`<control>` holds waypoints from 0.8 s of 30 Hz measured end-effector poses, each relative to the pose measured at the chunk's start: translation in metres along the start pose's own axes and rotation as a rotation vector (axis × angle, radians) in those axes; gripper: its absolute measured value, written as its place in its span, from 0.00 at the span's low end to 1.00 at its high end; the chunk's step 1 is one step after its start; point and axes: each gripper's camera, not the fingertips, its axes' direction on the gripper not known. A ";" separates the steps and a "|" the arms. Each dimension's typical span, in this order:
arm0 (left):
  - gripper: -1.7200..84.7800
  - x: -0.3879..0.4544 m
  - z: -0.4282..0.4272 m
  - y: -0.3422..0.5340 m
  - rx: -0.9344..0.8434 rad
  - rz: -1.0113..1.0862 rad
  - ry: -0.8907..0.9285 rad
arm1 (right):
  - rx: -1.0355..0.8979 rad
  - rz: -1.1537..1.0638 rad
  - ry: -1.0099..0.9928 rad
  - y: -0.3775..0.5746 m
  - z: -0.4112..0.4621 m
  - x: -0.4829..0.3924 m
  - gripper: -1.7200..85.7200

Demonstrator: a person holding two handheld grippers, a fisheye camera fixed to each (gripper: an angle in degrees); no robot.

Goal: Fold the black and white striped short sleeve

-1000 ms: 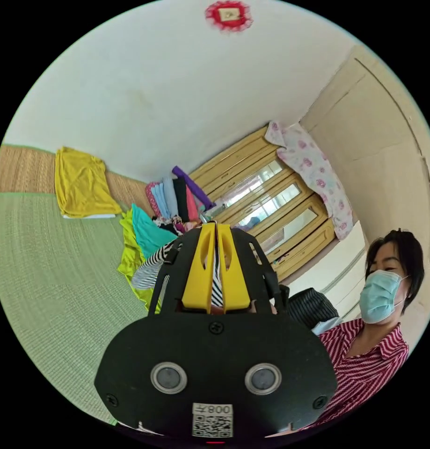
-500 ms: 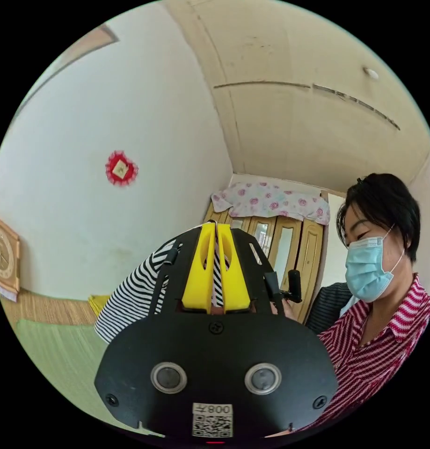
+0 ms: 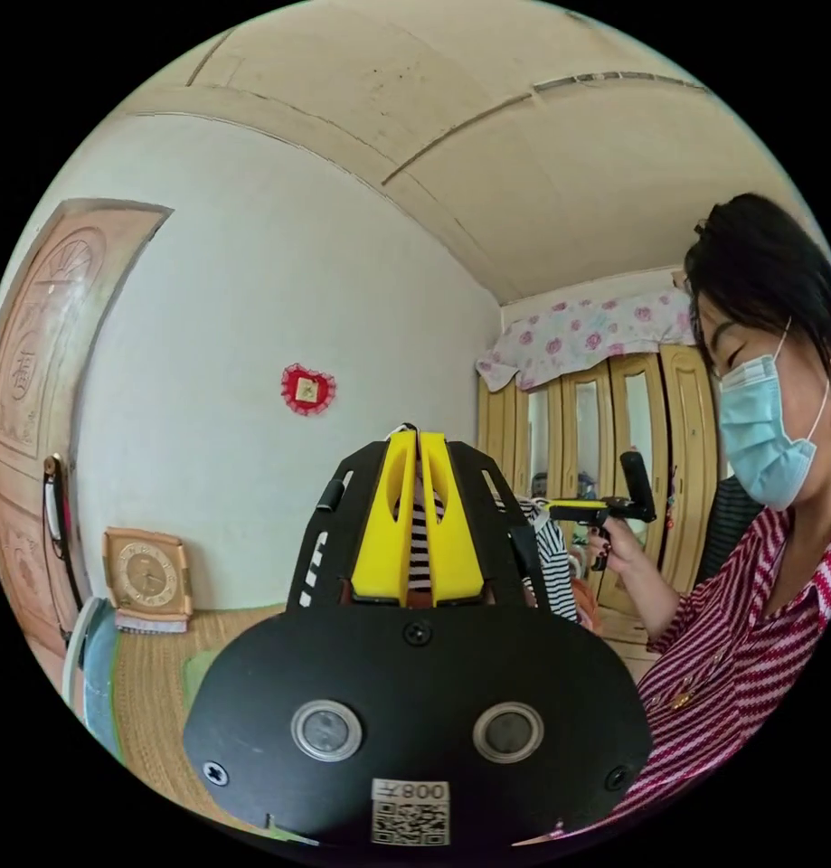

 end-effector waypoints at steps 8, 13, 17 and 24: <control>0.02 0.013 -0.012 -0.037 -0.187 -0.021 -0.069 | -0.163 -0.060 0.137 -0.009 0.010 -0.011 0.03; 0.02 0.027 -0.036 -0.067 -0.189 -0.012 -0.076 | -0.131 -0.051 0.137 -0.006 -0.016 -0.004 0.03; 0.02 0.041 -0.061 -0.093 -0.166 -0.003 -0.072 | -0.093 -0.049 0.125 -0.001 -0.044 0.001 0.03; 0.03 0.071 -0.125 -0.138 -0.056 0.041 -0.070 | 0.021 -0.060 0.104 0.011 -0.099 0.002 0.03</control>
